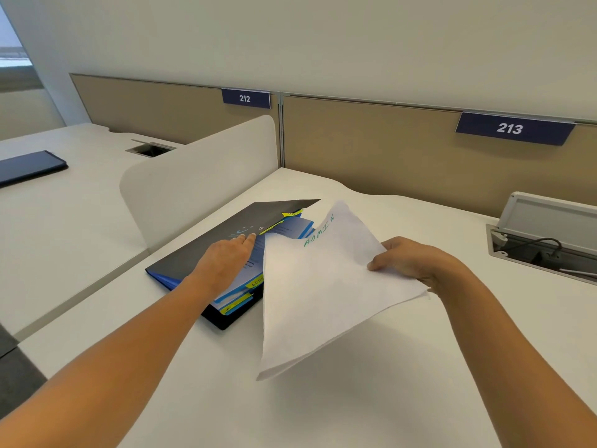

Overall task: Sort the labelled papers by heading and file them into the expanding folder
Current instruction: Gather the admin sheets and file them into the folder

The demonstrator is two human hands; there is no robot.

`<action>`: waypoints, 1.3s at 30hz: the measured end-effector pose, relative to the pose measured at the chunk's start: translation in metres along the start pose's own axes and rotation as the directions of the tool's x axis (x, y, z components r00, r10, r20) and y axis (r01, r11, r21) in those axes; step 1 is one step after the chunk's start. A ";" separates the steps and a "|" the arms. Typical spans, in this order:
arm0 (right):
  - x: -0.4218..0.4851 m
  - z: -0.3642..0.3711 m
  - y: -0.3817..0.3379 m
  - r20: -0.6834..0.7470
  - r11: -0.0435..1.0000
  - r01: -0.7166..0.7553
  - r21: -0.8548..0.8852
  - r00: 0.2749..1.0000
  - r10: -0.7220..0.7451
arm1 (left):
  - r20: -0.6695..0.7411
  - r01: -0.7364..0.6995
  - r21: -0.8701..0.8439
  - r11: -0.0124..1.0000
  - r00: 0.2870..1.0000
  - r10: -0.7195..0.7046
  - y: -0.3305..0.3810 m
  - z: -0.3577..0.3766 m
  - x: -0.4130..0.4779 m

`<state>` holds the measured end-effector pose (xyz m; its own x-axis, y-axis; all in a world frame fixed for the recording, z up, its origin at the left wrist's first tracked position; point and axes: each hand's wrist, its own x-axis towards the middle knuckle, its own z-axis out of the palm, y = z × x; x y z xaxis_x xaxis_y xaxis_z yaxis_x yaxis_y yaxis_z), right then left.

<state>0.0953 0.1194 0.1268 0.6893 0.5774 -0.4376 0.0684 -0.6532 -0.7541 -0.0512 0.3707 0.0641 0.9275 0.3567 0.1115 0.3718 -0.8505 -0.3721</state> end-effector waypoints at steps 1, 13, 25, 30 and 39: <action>0.000 0.000 -0.001 0.002 1.000 0.004 0.000 1.000 -0.004 | 0.001 -0.001 0.000 1.000 1.000 0.001 0.000 0.000 0.000; 0.023 0.061 0.014 -0.119 0.833 0.049 0.551 0.993 0.020 | 0.017 -0.009 -0.017 1.000 1.000 0.010 0.003 0.001 -0.002; 0.039 0.118 0.019 0.072 0.862 0.084 0.500 0.988 -0.138 | 0.015 0.011 -0.145 0.989 1.000 -0.009 0.000 0.002 -0.004; 0.056 0.095 0.068 -0.402 0.866 0.481 -0.137 0.772 -0.492 | 0.006 0.016 -0.170 0.985 1.000 -0.015 -0.001 0.003 -0.004; 0.089 0.109 0.051 0.152 0.100 0.500 -0.860 0.439 -0.886 | 0.010 0.021 -0.172 0.985 1.000 -0.019 0.001 0.006 -0.004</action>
<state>0.0809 0.1909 -0.0039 0.1321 0.9064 0.4013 0.9720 -0.1978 0.1267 -0.0550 0.3709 0.0577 0.9198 0.3768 0.1094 0.3918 -0.8968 -0.2056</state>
